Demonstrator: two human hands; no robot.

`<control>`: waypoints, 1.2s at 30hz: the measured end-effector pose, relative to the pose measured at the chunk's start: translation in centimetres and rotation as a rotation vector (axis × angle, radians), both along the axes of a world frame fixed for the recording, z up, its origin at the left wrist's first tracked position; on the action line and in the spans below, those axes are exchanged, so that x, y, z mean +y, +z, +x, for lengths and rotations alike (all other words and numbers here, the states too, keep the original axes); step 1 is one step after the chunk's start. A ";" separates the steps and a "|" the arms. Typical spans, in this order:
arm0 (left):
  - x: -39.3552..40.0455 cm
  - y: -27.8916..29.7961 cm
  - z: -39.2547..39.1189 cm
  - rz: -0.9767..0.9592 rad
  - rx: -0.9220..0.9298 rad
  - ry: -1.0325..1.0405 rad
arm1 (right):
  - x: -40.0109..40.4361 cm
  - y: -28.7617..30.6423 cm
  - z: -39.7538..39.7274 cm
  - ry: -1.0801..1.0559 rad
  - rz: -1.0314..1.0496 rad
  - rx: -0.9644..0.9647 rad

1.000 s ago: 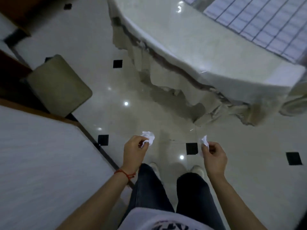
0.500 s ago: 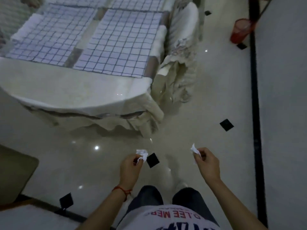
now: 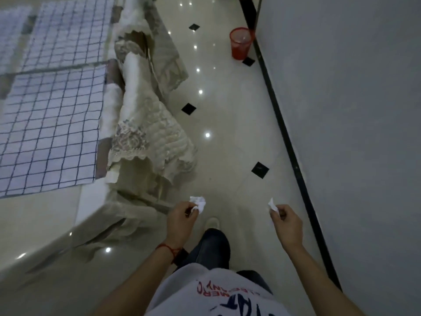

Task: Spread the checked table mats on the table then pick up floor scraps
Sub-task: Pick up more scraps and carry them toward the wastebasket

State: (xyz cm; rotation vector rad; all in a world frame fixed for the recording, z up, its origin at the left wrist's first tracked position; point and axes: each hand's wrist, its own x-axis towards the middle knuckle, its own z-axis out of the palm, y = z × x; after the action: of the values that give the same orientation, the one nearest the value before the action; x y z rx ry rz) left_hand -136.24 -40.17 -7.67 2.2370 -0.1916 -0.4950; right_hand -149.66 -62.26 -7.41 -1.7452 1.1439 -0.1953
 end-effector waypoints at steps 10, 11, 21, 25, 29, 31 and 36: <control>-12.4 0.4 13.4 -0.030 0.063 -0.281 | -8.6 0.1 6.5 -0.233 -0.030 0.081; -13.7 0.3 14.6 -0.041 0.063 -0.298 | -9.6 0.0 7.1 -0.245 -0.029 0.092; -24.3 -1.1 25.4 -0.051 0.060 -0.162 | -22.7 -2.5 19.0 -0.130 -0.021 0.132; -26.5 -0.9 28.2 0.041 0.057 0.014 | -29.1 -1.7 25.7 0.026 -0.015 0.118; -29.1 -0.1 31.1 0.051 0.048 0.140 | -35.3 -0.4 33.4 0.117 -0.020 0.077; -29.8 -0.1 32.3 0.054 0.062 0.195 | -37.3 0.0 36.8 0.139 -0.018 0.069; -32.2 -0.3 37.3 0.080 0.090 0.316 | -41.0 -0.3 45.5 0.201 -0.022 0.075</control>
State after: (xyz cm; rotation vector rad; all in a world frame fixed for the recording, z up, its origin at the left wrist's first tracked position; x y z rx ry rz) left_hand -98.96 -72.39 -8.02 2.2610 0.2287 -0.4352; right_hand -104.21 -103.30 -7.71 -1.8871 1.0138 -0.0203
